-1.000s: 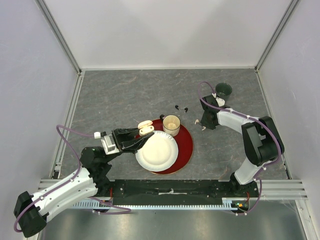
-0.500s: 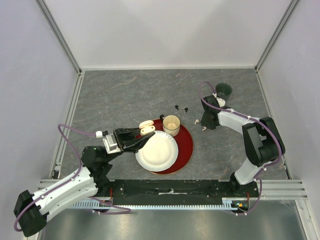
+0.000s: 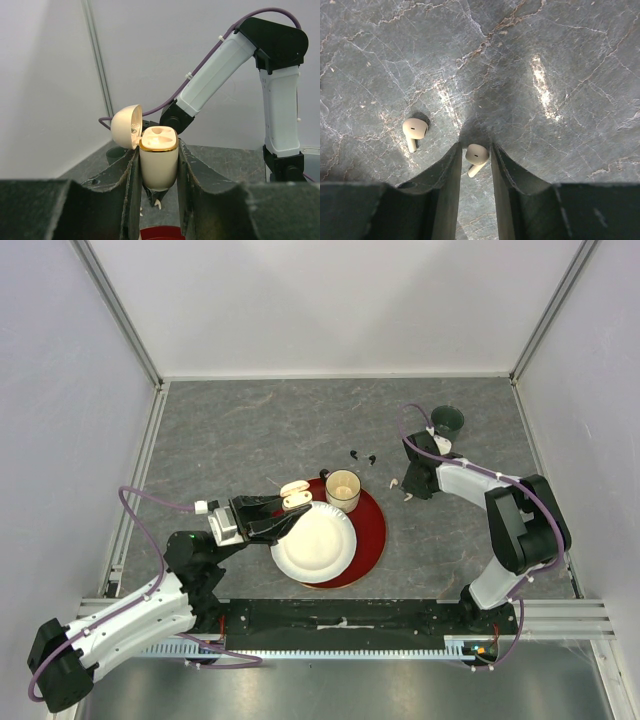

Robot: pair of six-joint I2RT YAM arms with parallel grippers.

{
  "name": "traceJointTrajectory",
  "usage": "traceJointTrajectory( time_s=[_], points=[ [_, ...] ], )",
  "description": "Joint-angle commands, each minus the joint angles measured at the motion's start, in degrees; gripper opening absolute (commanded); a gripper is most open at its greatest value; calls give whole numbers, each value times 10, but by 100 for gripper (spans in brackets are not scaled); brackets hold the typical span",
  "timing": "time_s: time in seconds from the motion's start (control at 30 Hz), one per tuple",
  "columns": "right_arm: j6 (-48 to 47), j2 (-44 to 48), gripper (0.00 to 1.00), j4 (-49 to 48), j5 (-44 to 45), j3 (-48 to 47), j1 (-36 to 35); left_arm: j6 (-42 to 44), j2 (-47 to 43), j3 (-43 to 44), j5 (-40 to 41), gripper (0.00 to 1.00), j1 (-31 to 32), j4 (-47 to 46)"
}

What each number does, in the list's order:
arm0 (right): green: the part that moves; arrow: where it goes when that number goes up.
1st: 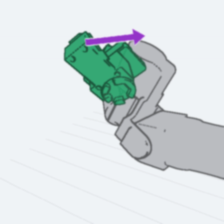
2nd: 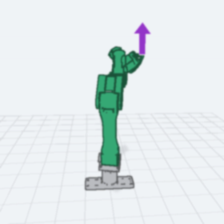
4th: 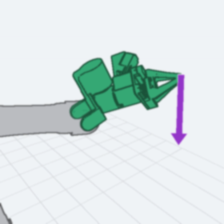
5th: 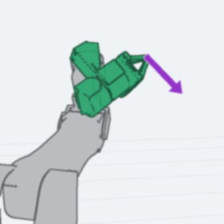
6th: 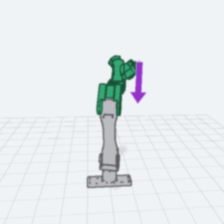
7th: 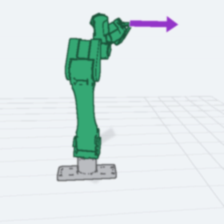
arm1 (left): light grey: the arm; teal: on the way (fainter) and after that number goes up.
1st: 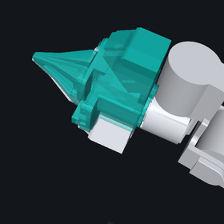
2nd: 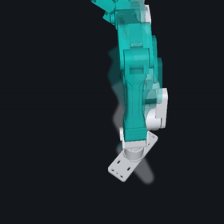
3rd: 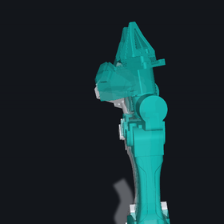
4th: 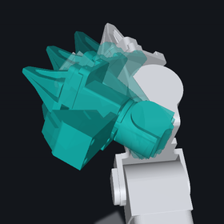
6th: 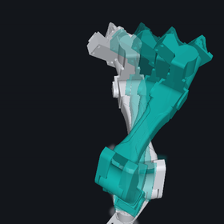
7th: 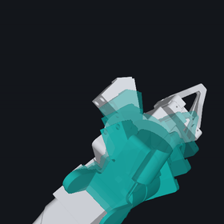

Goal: Insert the wireless bluetooth earbuds into the charging case
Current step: Pick up the earbud from the center of the board.

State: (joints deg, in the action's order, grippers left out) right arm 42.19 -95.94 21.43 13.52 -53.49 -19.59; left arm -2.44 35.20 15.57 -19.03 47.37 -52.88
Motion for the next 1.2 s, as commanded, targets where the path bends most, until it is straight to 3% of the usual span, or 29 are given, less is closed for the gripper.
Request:
traceJointTrajectory(
  time_s=[0.0, 0.97, 1.17],
  points=[
    [9, -13, 36, 12, -35, 28, -2, 12, 0, 13, -1, 2, 3, -29],
    [-2, -4, 38, 32, -10, 38, -4, 10, 2, 14, 0, 2, 2, -30],
    [1, -14, 31, 31, -13, 32, -4, 9, 5, 15, -3, 2, 3, -29]
  ],
)
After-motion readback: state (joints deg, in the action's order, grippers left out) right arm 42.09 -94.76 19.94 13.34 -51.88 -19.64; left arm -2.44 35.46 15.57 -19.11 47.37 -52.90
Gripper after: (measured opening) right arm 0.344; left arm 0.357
